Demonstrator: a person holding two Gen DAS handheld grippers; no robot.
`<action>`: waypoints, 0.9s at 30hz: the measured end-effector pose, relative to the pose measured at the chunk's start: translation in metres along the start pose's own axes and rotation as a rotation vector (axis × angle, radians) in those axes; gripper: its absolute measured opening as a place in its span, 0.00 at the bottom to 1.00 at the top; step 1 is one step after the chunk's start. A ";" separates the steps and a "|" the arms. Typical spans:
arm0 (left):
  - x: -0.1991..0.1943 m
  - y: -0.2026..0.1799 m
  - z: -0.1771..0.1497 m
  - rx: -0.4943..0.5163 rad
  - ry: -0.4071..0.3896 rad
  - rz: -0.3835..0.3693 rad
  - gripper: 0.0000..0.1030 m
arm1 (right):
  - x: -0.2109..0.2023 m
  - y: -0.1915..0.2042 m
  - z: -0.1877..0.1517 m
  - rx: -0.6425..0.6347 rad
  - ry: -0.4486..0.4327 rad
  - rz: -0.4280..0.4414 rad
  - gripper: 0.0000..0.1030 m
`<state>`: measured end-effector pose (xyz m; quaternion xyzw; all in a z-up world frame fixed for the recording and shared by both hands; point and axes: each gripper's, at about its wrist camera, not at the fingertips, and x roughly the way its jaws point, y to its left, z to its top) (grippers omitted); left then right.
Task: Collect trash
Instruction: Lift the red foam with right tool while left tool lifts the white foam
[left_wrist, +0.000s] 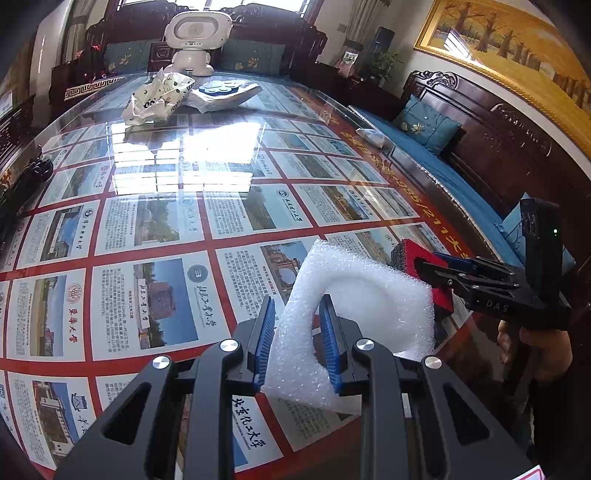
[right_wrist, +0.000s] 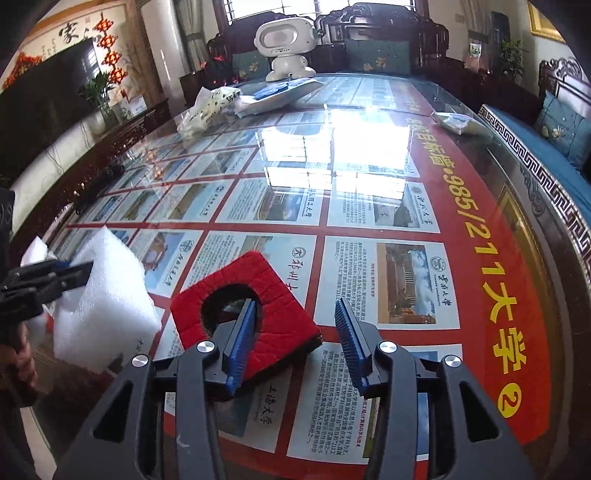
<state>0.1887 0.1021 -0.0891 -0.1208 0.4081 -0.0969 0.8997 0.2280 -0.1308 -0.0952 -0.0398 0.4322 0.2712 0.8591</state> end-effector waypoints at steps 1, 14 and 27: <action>0.002 0.000 0.001 -0.002 0.004 -0.005 0.26 | 0.002 0.001 0.001 -0.006 0.005 0.000 0.42; 0.010 -0.010 -0.001 0.022 0.031 -0.018 0.24 | -0.003 0.004 -0.004 0.044 0.008 0.081 0.27; -0.080 -0.057 -0.023 0.049 -0.116 -0.134 0.24 | -0.097 0.010 -0.031 0.098 -0.137 0.239 0.27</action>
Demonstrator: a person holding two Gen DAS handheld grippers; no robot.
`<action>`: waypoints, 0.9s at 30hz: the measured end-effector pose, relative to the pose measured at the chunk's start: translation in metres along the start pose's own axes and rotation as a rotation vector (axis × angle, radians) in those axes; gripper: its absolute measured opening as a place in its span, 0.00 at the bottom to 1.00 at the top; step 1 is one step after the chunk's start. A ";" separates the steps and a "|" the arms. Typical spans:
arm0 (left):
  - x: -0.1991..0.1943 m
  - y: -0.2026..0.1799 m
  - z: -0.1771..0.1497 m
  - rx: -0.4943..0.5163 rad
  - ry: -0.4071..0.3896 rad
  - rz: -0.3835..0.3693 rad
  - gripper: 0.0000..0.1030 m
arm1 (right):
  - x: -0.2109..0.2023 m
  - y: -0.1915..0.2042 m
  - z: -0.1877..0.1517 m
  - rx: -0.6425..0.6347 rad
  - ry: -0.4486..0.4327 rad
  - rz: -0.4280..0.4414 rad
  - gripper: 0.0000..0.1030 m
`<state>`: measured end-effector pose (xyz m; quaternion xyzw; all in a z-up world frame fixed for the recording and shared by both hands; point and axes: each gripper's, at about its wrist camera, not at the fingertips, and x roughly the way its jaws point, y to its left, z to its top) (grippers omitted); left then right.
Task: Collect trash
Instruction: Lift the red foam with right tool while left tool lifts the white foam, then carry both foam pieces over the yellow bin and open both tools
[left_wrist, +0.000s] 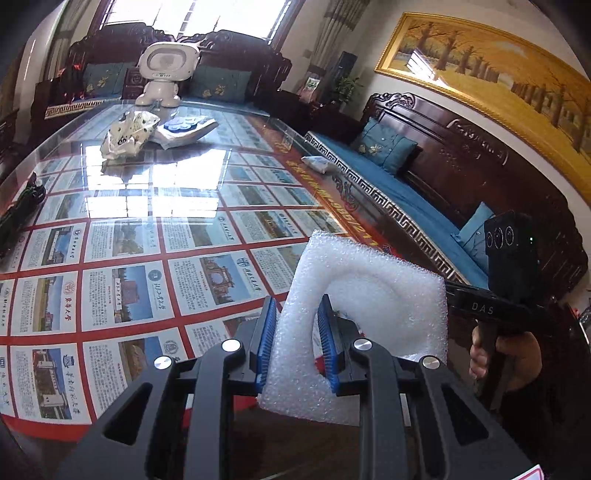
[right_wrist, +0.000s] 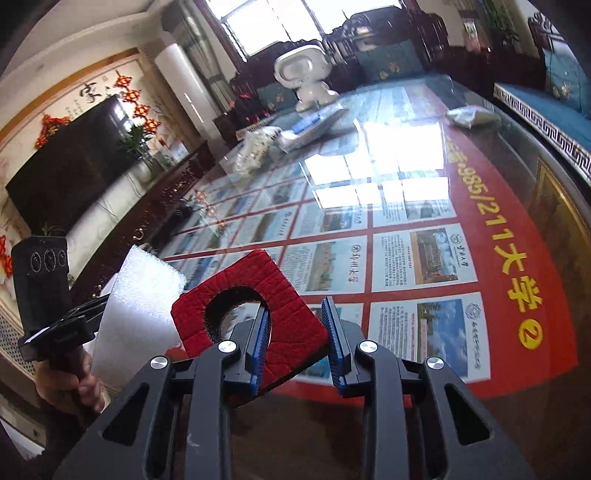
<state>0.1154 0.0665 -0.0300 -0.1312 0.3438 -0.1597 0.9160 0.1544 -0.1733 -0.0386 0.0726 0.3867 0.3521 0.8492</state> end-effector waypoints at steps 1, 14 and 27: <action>-0.009 -0.009 -0.005 0.016 -0.006 -0.008 0.24 | -0.011 0.006 -0.004 -0.018 -0.012 -0.002 0.27; -0.091 -0.095 -0.142 0.078 0.023 -0.091 0.24 | -0.140 0.060 -0.144 -0.113 -0.091 -0.058 0.27; -0.082 -0.126 -0.283 0.048 0.219 -0.124 0.24 | -0.154 0.063 -0.278 -0.066 0.040 -0.132 0.27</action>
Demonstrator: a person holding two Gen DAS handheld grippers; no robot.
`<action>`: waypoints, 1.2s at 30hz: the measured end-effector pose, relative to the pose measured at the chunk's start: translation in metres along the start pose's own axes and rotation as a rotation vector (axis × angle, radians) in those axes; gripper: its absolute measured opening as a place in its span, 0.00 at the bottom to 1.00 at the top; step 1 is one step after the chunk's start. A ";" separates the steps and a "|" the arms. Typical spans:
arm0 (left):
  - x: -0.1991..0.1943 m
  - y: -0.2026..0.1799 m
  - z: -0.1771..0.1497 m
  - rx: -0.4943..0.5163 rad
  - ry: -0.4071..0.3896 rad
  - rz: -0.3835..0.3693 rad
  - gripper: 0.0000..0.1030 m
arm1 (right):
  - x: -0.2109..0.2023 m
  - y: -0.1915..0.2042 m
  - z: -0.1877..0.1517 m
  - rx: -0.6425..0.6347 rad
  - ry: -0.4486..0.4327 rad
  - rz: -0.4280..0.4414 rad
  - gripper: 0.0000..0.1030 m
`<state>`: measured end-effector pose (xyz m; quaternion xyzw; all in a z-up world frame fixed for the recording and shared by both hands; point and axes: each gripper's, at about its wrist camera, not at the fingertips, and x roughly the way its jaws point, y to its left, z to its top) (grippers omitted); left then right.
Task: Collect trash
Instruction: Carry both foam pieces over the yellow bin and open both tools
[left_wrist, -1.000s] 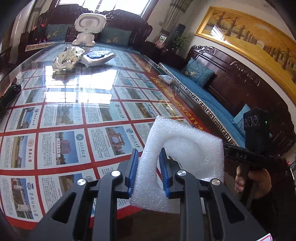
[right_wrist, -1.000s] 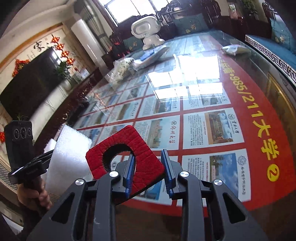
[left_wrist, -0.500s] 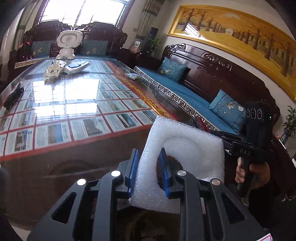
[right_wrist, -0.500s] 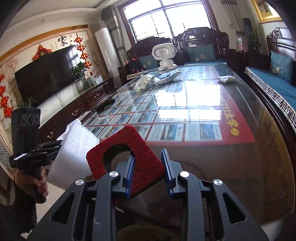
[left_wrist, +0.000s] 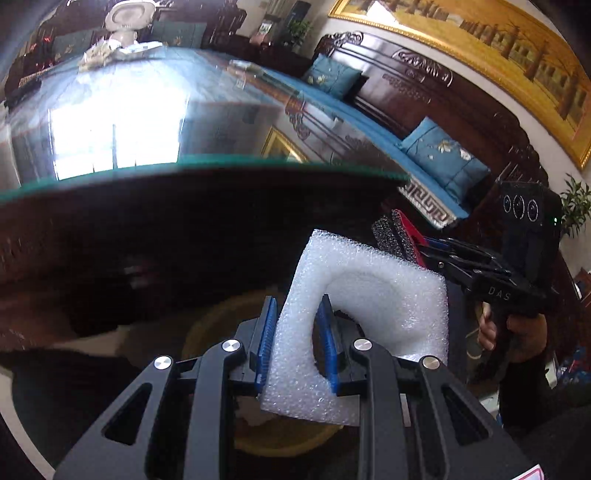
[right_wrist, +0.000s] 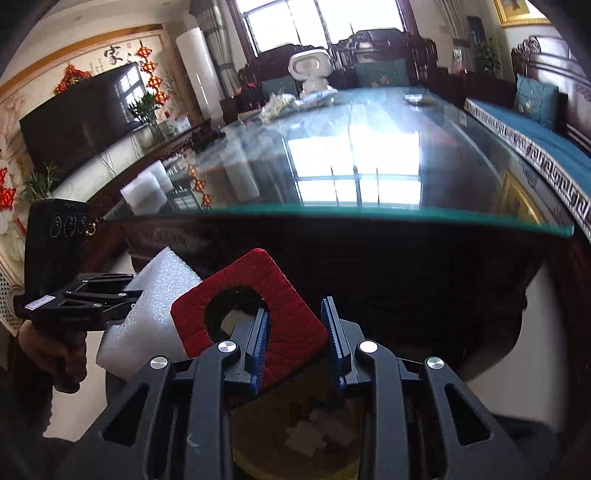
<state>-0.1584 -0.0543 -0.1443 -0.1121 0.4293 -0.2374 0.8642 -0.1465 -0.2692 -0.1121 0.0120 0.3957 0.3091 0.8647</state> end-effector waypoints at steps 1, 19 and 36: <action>0.003 -0.002 -0.008 -0.002 0.010 0.004 0.24 | 0.003 -0.001 -0.007 0.009 0.011 -0.005 0.27; 0.047 0.018 -0.070 -0.065 0.161 0.019 0.24 | 0.037 0.002 -0.064 0.022 0.151 -0.041 0.30; 0.064 0.018 -0.068 -0.073 0.209 0.025 0.24 | 0.040 -0.020 -0.071 0.111 0.161 0.016 0.44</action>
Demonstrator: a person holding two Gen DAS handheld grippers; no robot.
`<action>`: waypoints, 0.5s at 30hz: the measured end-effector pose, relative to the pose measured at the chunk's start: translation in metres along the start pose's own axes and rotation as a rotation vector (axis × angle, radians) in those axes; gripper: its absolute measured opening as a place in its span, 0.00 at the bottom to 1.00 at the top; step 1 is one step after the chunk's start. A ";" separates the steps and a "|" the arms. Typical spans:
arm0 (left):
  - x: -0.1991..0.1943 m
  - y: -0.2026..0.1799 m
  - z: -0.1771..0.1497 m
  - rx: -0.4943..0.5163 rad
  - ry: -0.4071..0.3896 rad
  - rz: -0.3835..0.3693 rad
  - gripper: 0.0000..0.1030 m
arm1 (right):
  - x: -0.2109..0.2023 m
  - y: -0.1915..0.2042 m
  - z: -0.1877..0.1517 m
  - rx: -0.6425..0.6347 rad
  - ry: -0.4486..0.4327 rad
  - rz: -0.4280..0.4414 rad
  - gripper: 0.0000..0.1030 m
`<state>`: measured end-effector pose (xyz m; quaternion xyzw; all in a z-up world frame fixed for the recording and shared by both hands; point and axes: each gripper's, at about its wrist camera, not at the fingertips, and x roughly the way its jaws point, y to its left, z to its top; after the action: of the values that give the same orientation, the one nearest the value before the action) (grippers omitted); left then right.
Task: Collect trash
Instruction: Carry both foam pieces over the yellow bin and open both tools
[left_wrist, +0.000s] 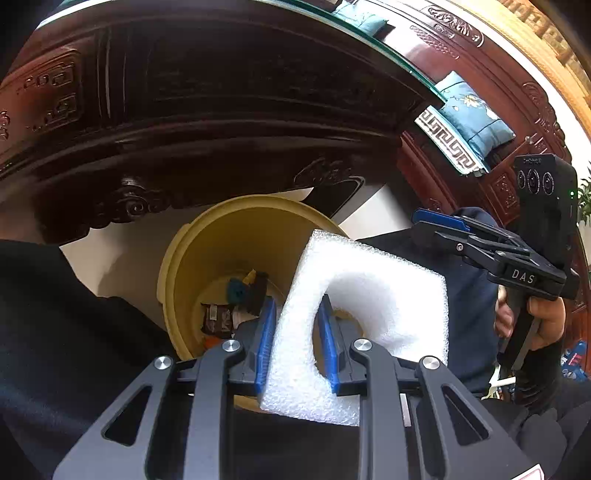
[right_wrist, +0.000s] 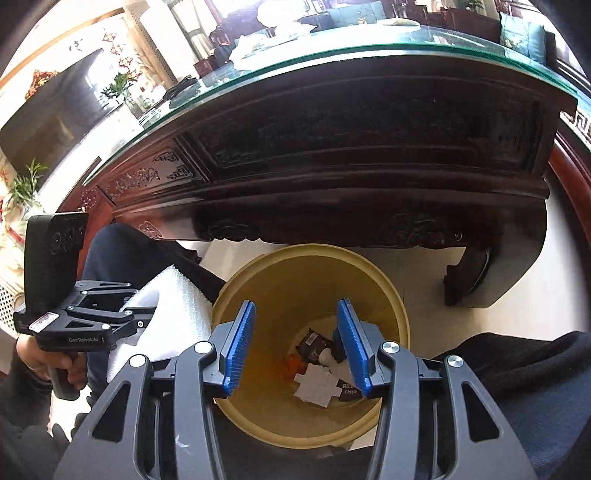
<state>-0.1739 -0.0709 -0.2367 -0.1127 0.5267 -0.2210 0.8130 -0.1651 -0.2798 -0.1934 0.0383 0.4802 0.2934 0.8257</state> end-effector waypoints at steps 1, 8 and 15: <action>0.001 0.001 0.000 0.001 0.003 -0.002 0.24 | 0.000 -0.001 0.000 0.005 0.000 0.002 0.44; 0.007 -0.010 0.002 0.048 0.024 -0.011 0.49 | 0.002 -0.006 0.000 0.033 0.005 0.013 0.45; 0.011 -0.019 0.006 0.062 0.027 -0.017 0.49 | 0.002 -0.004 0.000 0.035 0.007 0.032 0.45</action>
<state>-0.1690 -0.0925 -0.2348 -0.0890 0.5294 -0.2458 0.8071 -0.1626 -0.2825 -0.1964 0.0592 0.4874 0.2982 0.8186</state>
